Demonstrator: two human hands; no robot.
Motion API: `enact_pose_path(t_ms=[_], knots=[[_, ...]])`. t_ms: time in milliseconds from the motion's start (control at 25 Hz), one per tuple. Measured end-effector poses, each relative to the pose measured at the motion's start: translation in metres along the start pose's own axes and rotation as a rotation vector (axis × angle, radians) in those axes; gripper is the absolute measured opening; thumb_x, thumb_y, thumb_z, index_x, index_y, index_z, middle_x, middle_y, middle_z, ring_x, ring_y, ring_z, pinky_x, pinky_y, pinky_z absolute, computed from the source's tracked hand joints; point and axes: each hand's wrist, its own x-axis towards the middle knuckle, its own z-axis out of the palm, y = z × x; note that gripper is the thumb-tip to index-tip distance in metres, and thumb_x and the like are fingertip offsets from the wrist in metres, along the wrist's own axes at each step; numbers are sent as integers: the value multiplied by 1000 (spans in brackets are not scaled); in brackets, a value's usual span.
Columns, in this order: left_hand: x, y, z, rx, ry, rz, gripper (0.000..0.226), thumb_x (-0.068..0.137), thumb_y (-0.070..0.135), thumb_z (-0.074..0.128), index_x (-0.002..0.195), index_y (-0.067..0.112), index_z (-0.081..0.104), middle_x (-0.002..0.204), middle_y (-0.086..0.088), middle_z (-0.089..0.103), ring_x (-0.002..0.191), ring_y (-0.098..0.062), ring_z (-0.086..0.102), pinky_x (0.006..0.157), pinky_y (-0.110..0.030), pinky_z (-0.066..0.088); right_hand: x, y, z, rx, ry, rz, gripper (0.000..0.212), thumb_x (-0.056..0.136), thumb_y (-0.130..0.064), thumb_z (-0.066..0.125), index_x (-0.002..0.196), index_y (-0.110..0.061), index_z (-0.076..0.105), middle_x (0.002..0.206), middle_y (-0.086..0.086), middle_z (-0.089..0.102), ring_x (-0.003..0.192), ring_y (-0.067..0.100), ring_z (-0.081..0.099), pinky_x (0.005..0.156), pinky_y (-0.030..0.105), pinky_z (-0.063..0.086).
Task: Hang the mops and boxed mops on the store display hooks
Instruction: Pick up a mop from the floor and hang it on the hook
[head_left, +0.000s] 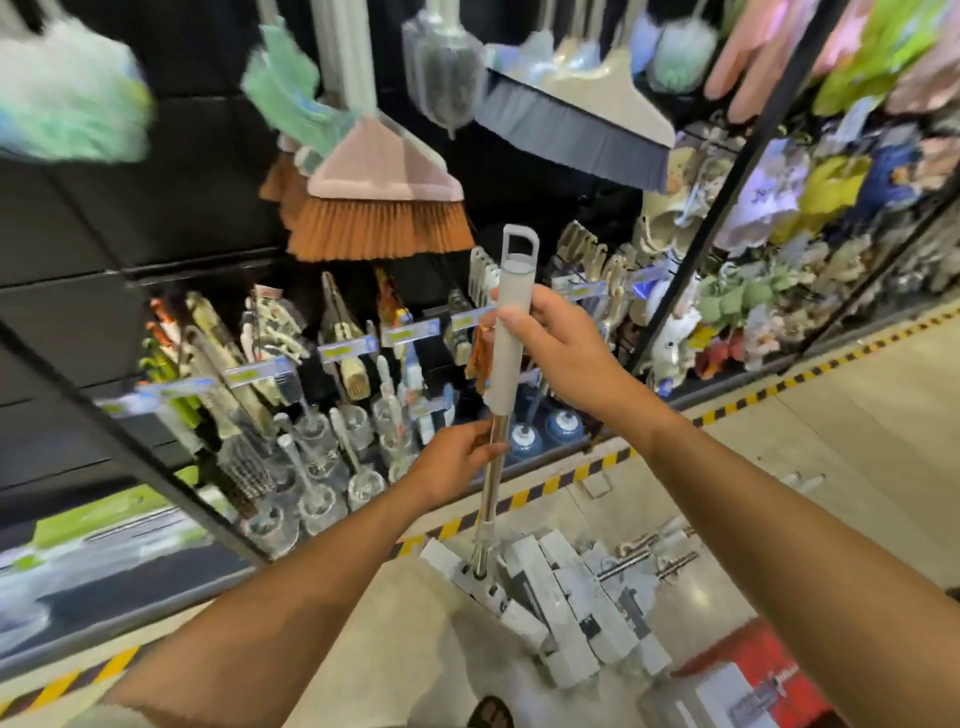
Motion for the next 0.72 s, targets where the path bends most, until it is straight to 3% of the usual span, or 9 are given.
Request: enact_pose_path(t_ms=[80, 240, 320, 400, 560, 680, 720], knots=[[-32, -3, -23, -20, 75, 15, 9, 104, 30, 62, 107, 24, 68, 90, 7, 72, 84, -10, 68, 77, -33, 51, 1, -27, 23, 66, -37, -44, 16, 108, -24, 53, 122, -24, 60, 119, 4, 75, 108, 20, 73, 98, 52, 57], [-112, -13, -73, -89, 230, 5, 20, 101, 28, 67, 117, 18, 73, 101, 2, 77, 85, -1, 69, 78, -24, 53, -5, -90, 93, 195, -91, -130, 17, 107, -20, 54, 123, -16, 58, 119, 6, 74, 102, 20, 75, 89, 39, 61], [-161, -18, -102, -131, 296, -15, 22, 99, 32, 69, 117, 21, 74, 103, -1, 79, 89, -10, 73, 83, -31, 58, -15, -121, 138, 216, -113, -193, 17, 104, -24, 59, 121, -24, 61, 121, 5, 73, 105, 19, 75, 92, 40, 61], [-212, -23, -133, -130, 378, -26, 18, 98, 41, 69, 108, 27, 75, 93, -1, 79, 85, -22, 73, 78, -39, 56, -30, -146, 184, 201, -134, -239, 22, 102, -23, 62, 124, -23, 63, 123, 4, 73, 112, 19, 72, 97, 41, 58], [-321, -22, -193, -110, 577, -20, 14, 99, 36, 69, 104, 25, 77, 87, 2, 79, 78, -11, 68, 77, -37, 55, -65, -202, 276, 225, -216, -277, 26, 103, -12, 62, 128, -15, 66, 116, -1, 74, 103, 7, 72, 92, 29, 58], [-392, -16, -234, -54, 688, -7, 18, 99, 37, 68, 99, 22, 77, 88, -1, 79, 83, -18, 73, 81, -38, 55, -80, -261, 326, 311, -265, -335, 23, 103, -13, 62, 118, -29, 68, 118, 13, 75, 98, 16, 74, 91, 38, 61], [-411, -16, -248, -37, 721, -13, 19, 99, 37, 67, 97, 21, 77, 86, 1, 79, 80, -13, 72, 79, -34, 55, -81, -280, 340, 334, -282, -359, 21, 102, -17, 63, 116, -31, 69, 118, 15, 75, 98, 21, 75, 91, 43, 61]])
